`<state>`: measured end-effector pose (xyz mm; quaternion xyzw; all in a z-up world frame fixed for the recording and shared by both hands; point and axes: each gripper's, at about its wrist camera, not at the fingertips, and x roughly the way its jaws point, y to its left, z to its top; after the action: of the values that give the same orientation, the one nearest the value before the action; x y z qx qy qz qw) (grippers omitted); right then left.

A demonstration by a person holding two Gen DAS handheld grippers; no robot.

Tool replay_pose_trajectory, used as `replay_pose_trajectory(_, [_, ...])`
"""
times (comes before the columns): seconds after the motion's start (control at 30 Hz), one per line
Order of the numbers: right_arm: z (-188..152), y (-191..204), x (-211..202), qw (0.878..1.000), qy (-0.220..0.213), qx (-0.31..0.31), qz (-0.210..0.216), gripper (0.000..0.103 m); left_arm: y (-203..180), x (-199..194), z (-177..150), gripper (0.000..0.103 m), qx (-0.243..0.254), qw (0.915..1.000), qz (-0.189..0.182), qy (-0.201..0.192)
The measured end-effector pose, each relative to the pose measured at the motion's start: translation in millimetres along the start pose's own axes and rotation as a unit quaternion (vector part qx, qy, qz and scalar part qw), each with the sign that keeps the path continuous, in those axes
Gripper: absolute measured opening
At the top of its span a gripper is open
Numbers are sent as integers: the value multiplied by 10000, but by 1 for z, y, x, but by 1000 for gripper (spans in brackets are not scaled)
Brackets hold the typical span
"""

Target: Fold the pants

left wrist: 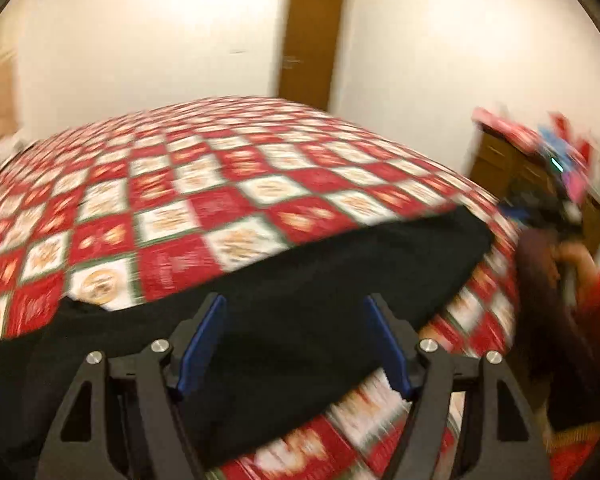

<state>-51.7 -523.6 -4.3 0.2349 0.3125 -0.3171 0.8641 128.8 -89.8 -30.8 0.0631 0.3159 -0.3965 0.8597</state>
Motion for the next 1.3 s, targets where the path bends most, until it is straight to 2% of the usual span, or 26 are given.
replay_pose_trajectory(0.03, [-1,5,11,9999,46,-124,-107,41,5,11,-1,74,-219,9996,195,44])
replay_pose_trajectory(0.1, [-1,10,46,9978,446,-404,-277,41,5,28,-10,74,-376,9983,366,234])
replay_pose_trajectory(0.13, [-4,10,64,9947,732,-498,-516,43,0,42,-20,74,-346,9971,495,469])
replay_pose_trajectory(0.17, [-4,9,69,9950,716,-482,-500,45,-5,49,-29,74,-227,9961,588,624])
replay_pose_trajectory(0.2, [2,9,69,9956,633,-433,-538,53,-12,53,-39,75,-7,9947,739,716])
replay_pose_trajectory(0.23, [6,6,73,9947,680,-395,-659,65,-23,52,-47,76,413,9926,1022,510])
replay_pose_trajectory(0.27, [9,-1,76,9950,722,-258,-636,68,-33,49,-54,76,715,9890,1244,349])
replay_pose_trajectory(0.37, [18,-34,66,9954,562,773,-9,69,-27,46,-53,77,465,9914,1158,391])
replay_pose_trajectory(0.43, [18,-61,51,9854,495,1576,417,69,-22,42,-50,77,428,9932,961,492])
replay_pose_trajectory(0.5, [13,-77,45,9750,593,1989,795,69,-19,38,-49,78,376,9942,863,527])
replay_pose_trajectory(0.53, [11,-79,46,9739,698,1989,841,69,-17,35,-48,78,271,9948,842,495])
replay_pose_trajectory(0.63, [8,-66,47,9828,938,1380,793,68,-13,32,-47,78,-37,9963,735,443])
replay_pose_trajectory(0.77, [-3,-38,56,9903,1155,723,271,68,-17,32,-44,78,-154,9968,660,415])
replay_pose_trajectory(0.83, [-13,-28,54,9938,1005,467,9,68,-20,28,-42,78,-115,9974,611,360])
replay_pose_trajectory(0.97, [-27,-17,49,9928,1173,231,-97,70,-19,16,-40,78,-75,9977,629,222])
replay_pose_trajectory(1.07, [-35,-11,45,9923,1235,-24,-84,70,-7,7,-40,78,-221,9973,694,114])
replay_pose_trajectory(1.17, [-38,-7,43,9914,1289,-215,-9,63,18,-10,-41,78,-509,9939,974,-73])
replay_pose_trajectory(1.2, [-38,-4,43,9910,1300,-321,9,56,28,-16,-42,78,-602,9921,1097,-121])
replay_pose_trajectory(1.3, [-40,8,37,9882,1372,-562,398,16,65,-37,-45,80,-932,9828,1573,-255])
